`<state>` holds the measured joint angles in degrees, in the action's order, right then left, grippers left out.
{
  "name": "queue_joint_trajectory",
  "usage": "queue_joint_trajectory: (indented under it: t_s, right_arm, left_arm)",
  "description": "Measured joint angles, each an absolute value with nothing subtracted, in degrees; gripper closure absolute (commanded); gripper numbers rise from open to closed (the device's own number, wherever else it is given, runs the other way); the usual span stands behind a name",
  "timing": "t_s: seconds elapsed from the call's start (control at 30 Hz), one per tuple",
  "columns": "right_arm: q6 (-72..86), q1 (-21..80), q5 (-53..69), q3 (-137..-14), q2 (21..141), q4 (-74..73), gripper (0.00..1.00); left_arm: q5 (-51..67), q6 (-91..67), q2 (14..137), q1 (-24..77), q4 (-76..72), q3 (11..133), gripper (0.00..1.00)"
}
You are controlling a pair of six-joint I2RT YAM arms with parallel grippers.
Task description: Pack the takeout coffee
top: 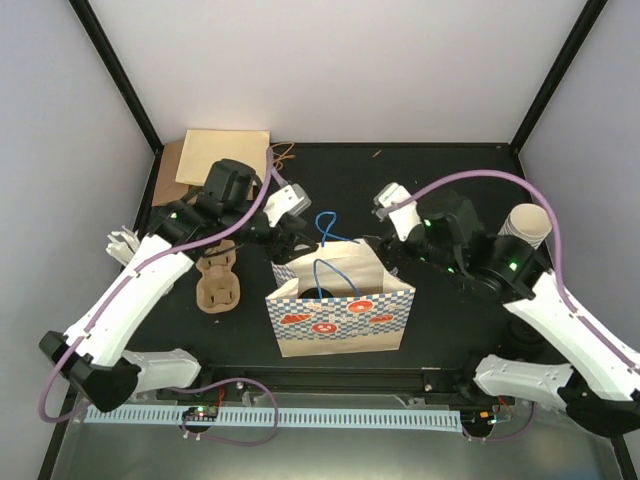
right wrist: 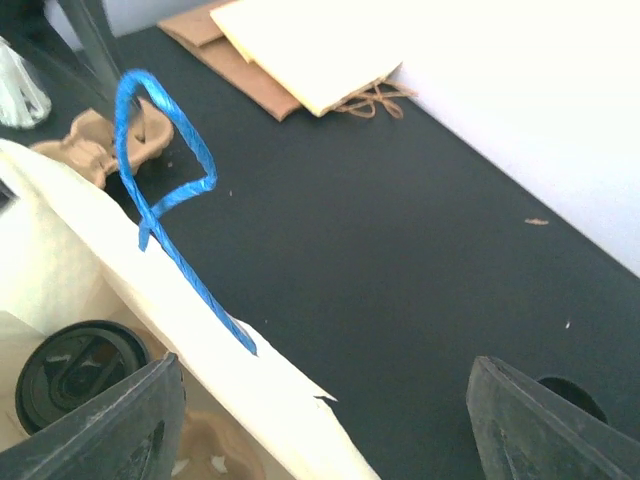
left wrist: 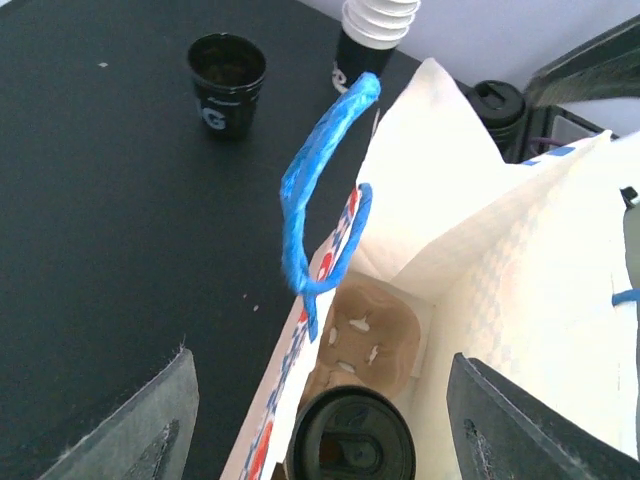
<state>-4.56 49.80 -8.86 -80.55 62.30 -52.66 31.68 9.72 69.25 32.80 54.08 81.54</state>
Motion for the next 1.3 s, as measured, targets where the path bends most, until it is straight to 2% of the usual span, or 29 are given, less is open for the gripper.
queue_joint_trajectory:
  t_s: [0.13,0.33,0.43,0.67,0.77,0.87,1.0,1.1,1.3]
  right_arm:
    - [-4.62,49.8,-9.17,-79.9,57.89,-51.59,0.2]
    - [-4.62,49.8,-10.81,-79.88,54.87,-50.65,0.2]
    - [-4.64,49.8,-11.16,-79.66,54.96,-50.33,0.2]
    - [-4.8,49.8,-11.42,-79.05,55.24,-49.84,0.19]
    - [-5.06,49.8,-11.42,-79.02,55.55,-49.45,0.19]
    - [-5.26,49.8,-11.42,-79.02,55.72,-49.19,0.18]
    - [-5.32,49.8,-11.42,-79.0,55.77,-48.84,0.18]
    - [-5.39,49.8,-11.42,-79.02,55.9,-48.86,0.18]
    - [-5.48,49.8,-11.53,-79.02,55.99,-48.84,0.18]
  left_arm:
    - [36.67,12.73,71.4,32.84,51.44,80.34,0.51]
    - [40.97,15.07,72.44,33.15,49.39,80.09,0.52]
    - [41.19,15.92,73.23,33.15,49.47,80.09,0.57]
    - [40.34,17.1,76.51,33.15,50.13,80.07,0.58]
    - [39.31,17.41,76.77,33.15,50.35,79.53,0.65]
    - [38.61,17.82,76.99,33.15,50.63,78.81,0.77]
    - [38.5,18.46,77.45,33.15,50.68,78.59,0.85]
    - [38.52,18.96,77.91,33.15,50.72,78.56,0.98]
    - [37.5,20.34,78.83,33.15,51.13,78.91,0.98]
